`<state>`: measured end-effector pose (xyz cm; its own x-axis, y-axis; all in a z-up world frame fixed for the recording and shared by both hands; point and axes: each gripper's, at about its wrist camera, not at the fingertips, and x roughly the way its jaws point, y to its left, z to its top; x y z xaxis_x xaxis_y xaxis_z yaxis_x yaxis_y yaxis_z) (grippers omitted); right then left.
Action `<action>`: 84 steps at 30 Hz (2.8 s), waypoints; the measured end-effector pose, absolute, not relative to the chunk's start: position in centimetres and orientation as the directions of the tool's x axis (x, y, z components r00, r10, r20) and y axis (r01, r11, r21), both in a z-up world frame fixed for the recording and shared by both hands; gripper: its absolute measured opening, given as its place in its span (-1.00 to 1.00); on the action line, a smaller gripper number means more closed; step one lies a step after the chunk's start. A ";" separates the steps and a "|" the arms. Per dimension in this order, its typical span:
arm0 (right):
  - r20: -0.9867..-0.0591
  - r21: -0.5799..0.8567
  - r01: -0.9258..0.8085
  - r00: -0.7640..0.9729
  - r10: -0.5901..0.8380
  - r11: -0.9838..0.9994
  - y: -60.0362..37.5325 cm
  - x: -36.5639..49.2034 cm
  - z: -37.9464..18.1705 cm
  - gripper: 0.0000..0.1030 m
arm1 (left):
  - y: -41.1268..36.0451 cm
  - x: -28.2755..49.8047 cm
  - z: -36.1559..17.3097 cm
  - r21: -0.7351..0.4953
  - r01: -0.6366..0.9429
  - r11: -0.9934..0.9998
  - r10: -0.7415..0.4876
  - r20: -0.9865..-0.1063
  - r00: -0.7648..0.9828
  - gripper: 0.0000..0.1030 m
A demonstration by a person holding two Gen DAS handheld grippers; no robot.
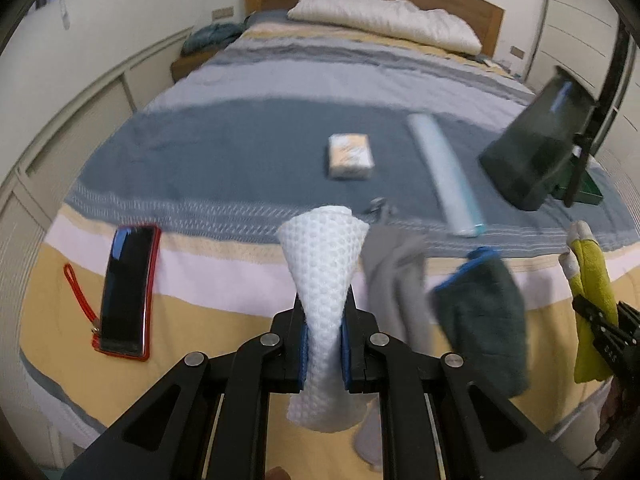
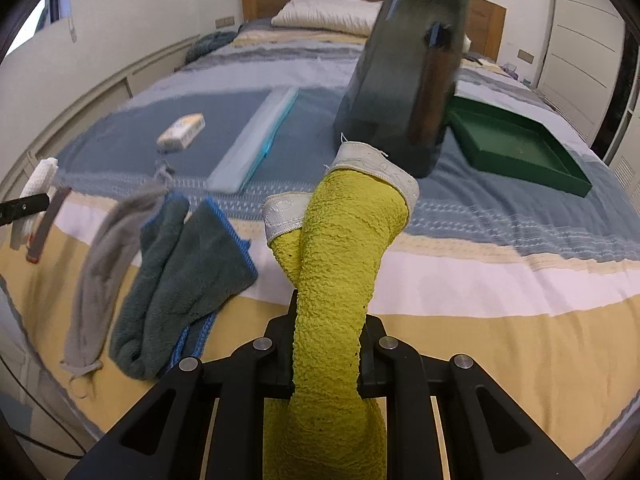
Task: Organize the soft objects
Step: 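Carry the white towel and yellow glove over the green tray with both tools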
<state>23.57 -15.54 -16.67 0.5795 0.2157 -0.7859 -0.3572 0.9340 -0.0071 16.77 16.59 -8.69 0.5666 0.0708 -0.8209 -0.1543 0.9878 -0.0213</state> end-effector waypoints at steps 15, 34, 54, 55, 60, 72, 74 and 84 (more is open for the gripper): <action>-0.742 0.022 -0.261 0.643 0.191 0.965 -23.5 21.3 -11.5 -0.67 | 2.3 18.3 -4.3 -0.067 0.105 0.992 -0.115 -0.819 0.562 -0.80; -0.695 -0.067 -0.049 0.719 -0.011 0.997 -38.2 29.2 -7.4 -0.67 | -21.0 31.0 -2.3 -0.177 0.352 0.919 -0.353 -0.766 0.536 -0.80; -0.580 -0.144 -0.104 0.815 0.001 0.984 -39.8 46.7 -7.5 -0.66 | -24.8 48.3 -5.0 -0.195 0.103 0.975 -0.215 -0.726 0.653 -0.80; -0.580 -0.135 -0.115 0.814 0.015 0.984 -39.9 47.5 -7.9 -0.66 | -24.9 48.9 -5.1 -0.190 0.092 0.977 -0.203 -0.724 0.659 -0.80; -0.591 -0.120 -0.128 0.806 0.033 0.984 -41.6 50.0 -9.8 -0.66 | -25.7 52.1 -6.5 -0.178 0.045 0.983 -0.162 -0.724 0.671 -0.80; -0.642 -0.135 -0.125 0.767 0.010 0.983 -42.0 58.0 -12.5 -0.66 | -27.7 54.0 -10.1 -0.111 0.005 0.994 -0.084 -0.724 0.684 -0.79; -0.652 -0.131 -0.126 0.758 0.010 0.983 -42.0 59.0 -13.0 -0.66 | -27.9 54.2 -10.6 -0.106 0.008 0.994 -0.083 -0.727 0.682 -0.79; -0.695 -0.121 -0.142 0.718 0.018 0.982 -41.2 62.7 -14.8 -0.65 | -28.5 54.8 -12.5 -0.069 0.011 0.998 -0.058 -0.739 0.671 -0.79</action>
